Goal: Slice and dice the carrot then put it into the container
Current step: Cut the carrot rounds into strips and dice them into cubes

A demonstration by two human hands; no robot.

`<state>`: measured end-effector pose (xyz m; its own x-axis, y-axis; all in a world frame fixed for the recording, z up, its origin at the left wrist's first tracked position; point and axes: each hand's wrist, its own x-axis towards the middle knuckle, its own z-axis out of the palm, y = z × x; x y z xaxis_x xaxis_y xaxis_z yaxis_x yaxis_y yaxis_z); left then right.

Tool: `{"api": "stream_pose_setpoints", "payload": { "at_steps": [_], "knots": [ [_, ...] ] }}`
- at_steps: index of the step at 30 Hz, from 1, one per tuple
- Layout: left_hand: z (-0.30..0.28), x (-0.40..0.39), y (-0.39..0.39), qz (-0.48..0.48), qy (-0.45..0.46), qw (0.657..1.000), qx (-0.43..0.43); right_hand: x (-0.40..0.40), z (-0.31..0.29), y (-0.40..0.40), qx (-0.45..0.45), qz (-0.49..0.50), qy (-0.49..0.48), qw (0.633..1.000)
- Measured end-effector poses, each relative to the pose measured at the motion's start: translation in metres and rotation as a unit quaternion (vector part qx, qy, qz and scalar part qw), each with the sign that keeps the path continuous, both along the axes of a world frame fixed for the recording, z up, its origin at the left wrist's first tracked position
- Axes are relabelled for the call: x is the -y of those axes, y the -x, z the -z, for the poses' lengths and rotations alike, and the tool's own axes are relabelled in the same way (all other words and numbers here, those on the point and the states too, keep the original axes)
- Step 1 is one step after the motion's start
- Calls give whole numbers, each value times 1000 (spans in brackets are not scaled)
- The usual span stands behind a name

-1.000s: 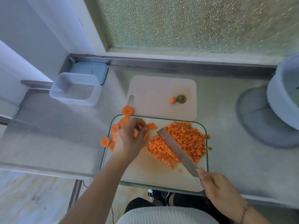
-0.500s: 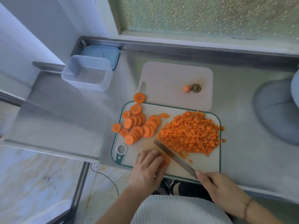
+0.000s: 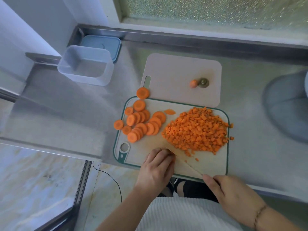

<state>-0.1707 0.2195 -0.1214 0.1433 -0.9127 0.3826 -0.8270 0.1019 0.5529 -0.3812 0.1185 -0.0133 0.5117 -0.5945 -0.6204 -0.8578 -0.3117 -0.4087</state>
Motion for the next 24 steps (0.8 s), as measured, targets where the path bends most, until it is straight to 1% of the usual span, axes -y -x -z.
{"api": "stream_pose_setpoints", "payload": {
  "at_steps": [3, 7, 11, 15, 17, 19, 21, 24],
  "knots": [
    [1, 0, 0, 1, -6, 1000, -2, 2, 0, -15, -26, -23, 18, 999],
    [-1, -1, -1, -7, -6, 1000, 2, 8, 9, -32, 23, -5, 11, 1000],
    [-2, -2, -4, -10, 9, 1000, -2, 4, 6, -13, 37, 6, 5, 999],
    [0, -2, -3, -17, 11, 1000, -17, -4, 3, -1, 0, -12, 19, 1000],
    [0, -1, -3, -17, 11, 1000, -17, -5, 0, -11, -36, -30, 32, 998],
    [-2, -1, -3, -12, 14, 1000, -15, -5, -2, -26, -46, -44, 45, 997],
    [-5, -1, -3, 0, 13, 1000, -15, -5, -2, -34, -34, -55, 47, 997],
    [-8, -6, -7, 21, 0, 1000, -1, -3, -2, -26, -1, -30, 31, 999]
  ]
}}
